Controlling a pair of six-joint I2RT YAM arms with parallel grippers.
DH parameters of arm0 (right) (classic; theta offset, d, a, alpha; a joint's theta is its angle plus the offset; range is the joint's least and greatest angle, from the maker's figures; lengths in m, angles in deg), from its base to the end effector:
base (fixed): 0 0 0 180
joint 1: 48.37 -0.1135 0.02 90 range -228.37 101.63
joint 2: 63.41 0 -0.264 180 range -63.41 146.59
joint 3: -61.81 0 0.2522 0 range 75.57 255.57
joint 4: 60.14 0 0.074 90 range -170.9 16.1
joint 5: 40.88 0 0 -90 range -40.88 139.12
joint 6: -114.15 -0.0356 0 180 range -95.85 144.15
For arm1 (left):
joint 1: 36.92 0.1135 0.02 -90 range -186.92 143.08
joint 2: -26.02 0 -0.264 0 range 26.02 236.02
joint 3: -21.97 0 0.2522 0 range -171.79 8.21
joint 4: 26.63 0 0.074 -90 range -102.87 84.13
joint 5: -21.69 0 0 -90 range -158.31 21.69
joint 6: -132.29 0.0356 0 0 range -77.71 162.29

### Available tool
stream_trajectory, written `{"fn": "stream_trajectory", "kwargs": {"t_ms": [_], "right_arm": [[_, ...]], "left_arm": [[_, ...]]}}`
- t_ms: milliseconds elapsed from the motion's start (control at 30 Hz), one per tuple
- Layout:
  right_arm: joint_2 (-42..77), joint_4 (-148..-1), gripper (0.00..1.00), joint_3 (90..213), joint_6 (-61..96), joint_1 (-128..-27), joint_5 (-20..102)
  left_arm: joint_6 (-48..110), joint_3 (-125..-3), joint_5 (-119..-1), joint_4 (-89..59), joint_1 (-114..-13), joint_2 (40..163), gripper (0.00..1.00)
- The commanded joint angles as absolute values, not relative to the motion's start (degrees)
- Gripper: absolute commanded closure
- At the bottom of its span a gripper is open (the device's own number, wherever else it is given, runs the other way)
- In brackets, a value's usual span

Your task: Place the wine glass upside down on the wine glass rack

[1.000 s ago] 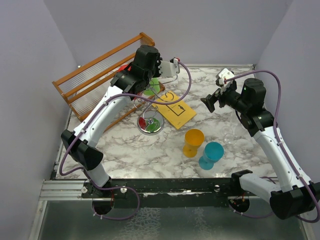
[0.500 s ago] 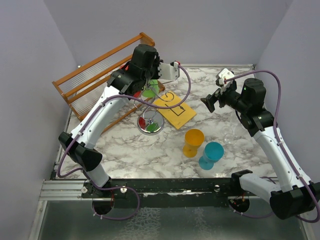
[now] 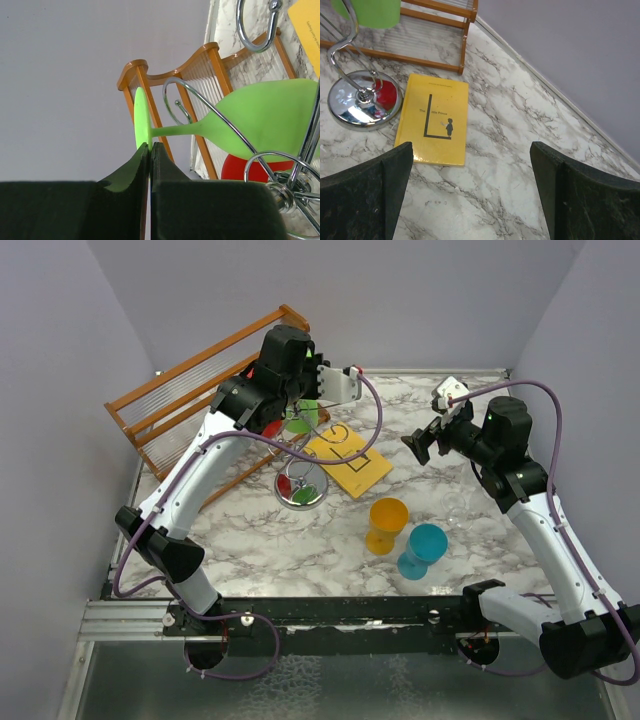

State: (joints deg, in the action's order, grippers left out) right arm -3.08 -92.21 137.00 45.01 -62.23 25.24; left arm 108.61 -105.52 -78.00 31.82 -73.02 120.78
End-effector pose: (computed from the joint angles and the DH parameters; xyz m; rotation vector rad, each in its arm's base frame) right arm 0.2246 0.0703 0.3760 -0.8199 1.6647 0.3045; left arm 0.2882 -0.2028 0.4656 1.5269 1.3671 0.5027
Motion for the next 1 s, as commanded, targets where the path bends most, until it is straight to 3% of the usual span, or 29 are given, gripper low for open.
{"fn": "stream_trajectory", "kwargs": {"t_ms": [0, 400, 967], "right_arm": [[-3.8, -90.3, 0.0, 136.4, 45.5, -62.3, 24.2], [-3.7, -90.3, 0.0, 136.3, 45.6, -62.3, 24.1], [-3.9, -90.2, 0.0, 136.1, 45.7, -62.3, 24.2]], "left_arm": [[109.2, -105.8, -72.2, 30.7, -73.7, 119.3, 1.0], [110.9, -104.8, -70.9, 26.1, -73.7, 120.3, 1.0], [107.7, -104.2, -80.0, 22.1, -73.5, 122.9, 1.0]]}}
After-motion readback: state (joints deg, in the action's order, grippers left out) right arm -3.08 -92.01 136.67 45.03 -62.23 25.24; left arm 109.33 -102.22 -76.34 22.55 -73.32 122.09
